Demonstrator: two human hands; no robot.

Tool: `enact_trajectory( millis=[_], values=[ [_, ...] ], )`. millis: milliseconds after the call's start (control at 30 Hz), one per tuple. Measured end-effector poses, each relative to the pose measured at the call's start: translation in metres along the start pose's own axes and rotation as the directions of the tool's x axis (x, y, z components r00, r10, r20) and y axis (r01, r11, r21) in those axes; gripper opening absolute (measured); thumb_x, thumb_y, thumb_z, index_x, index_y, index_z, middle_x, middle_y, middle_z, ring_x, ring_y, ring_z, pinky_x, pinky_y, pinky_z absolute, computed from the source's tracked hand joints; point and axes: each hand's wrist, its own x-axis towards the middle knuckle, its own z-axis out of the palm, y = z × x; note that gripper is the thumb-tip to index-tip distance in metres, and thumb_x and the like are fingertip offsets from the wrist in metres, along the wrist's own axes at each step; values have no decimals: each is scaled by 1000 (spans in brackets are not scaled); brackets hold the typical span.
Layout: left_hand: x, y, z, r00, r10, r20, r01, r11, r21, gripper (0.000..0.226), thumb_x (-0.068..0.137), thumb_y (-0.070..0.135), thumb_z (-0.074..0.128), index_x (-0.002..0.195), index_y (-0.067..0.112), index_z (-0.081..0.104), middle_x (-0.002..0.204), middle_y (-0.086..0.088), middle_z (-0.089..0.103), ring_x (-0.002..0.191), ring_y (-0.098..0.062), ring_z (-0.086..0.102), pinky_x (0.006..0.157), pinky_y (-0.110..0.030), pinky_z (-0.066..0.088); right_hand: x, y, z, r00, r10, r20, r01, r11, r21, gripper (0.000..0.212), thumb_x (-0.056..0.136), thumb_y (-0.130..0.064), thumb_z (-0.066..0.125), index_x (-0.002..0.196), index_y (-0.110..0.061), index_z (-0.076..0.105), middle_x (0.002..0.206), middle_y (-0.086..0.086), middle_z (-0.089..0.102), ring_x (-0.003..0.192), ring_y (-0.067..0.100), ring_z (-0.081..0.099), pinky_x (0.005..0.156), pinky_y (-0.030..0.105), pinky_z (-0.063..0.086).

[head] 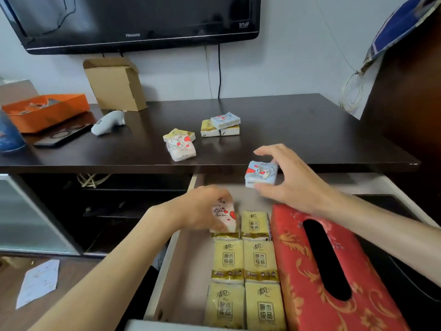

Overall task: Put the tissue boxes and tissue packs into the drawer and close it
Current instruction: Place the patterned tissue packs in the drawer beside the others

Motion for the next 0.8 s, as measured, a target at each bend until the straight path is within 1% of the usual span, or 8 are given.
enact_trajectory(
  millis=[100, 200, 400, 500, 567, 633, 700, 800],
  values=[
    [1, -4, 4, 1000, -2, 22, 1, 999, 45, 69, 77, 38, 82, 137, 30, 48, 129, 5, 57, 116, -17, 55, 96, -35, 50, -23, -14, 7, 991, 49, 124, -45, 998, -38, 61, 70, -52, 64, 128, -40, 50, 114, -32, 51, 114, -3, 45, 85, 17, 43],
    [0, -7, 7, 1000, 19, 22, -20, 999, 37, 72, 79, 38, 81, 141, 26, 47, 132, 4, 59, 117, -18, 57, 97, -36, 50, -28, -16, 17, 961, 126, 245, -106, 990, -95, 56, 69, -50, 66, 119, -37, 45, 106, -25, 45, 106, 2, 45, 74, 18, 41],
    [0, -9, 16, 997, 80, -17, -80, 996, 29, 71, 76, 42, 82, 137, 28, 48, 128, 6, 58, 115, -15, 56, 97, -38, 50, -12, -12, 27, 931, 124, 343, -60, 980, -190, 53, 65, -55, 68, 108, -38, 42, 109, -20, 48, 105, 9, 48, 76, 27, 41],
    [2, -11, 20, 993, 110, -47, -107, 992, 69, 70, 76, 49, 79, 137, 30, 49, 128, 10, 60, 114, -12, 55, 94, -33, 48, -6, -10, 31, 922, 137, 363, -53, 971, -232, 50, 70, -52, 76, 106, -41, 43, 110, -16, 49, 100, 9, 52, 75, 29, 40],
    [4, -12, 24, 989, 123, -88, -114, 988, 109, 69, 77, 54, 76, 136, 30, 50, 129, 11, 60, 116, -12, 54, 89, -29, 45, -5, -10, 34, 899, 172, 402, -47, 952, -302, 53, 71, -56, 77, 110, -41, 44, 113, -16, 51, 98, 9, 55, 77, 32, 44],
    [4, -12, 27, 986, 124, -111, -112, 987, 112, 69, 76, 55, 76, 136, 31, 51, 129, 12, 61, 116, -11, 56, 84, -25, 41, -5, -11, 35, 875, 207, 438, -36, 929, -368, 66, 69, -59, 75, 125, -40, 45, 121, -18, 53, 100, 9, 56, 79, 35, 46],
    [3, -12, 27, 987, 114, -115, -104, 991, 84, 72, 75, 55, 77, 137, 31, 49, 130, 14, 61, 114, -10, 58, 81, -24, 40, -5, -12, 35, 860, 232, 455, -36, 916, -400, 80, 69, -55, 75, 139, -38, 42, 129, -17, 54, 103, 9, 54, 80, 36, 47],
    [0, -11, 24, 991, 97, -91, -89, 992, 84, 73, 77, 56, 74, 140, 34, 45, 131, 15, 59, 113, -9, 57, 82, -26, 43, -4, -15, 34, 856, 257, 449, -53, 907, -418, 82, 70, -47, 76, 144, -36, 42, 135, -13, 58, 112, 14, 57, 87, 38, 50]
  ],
)
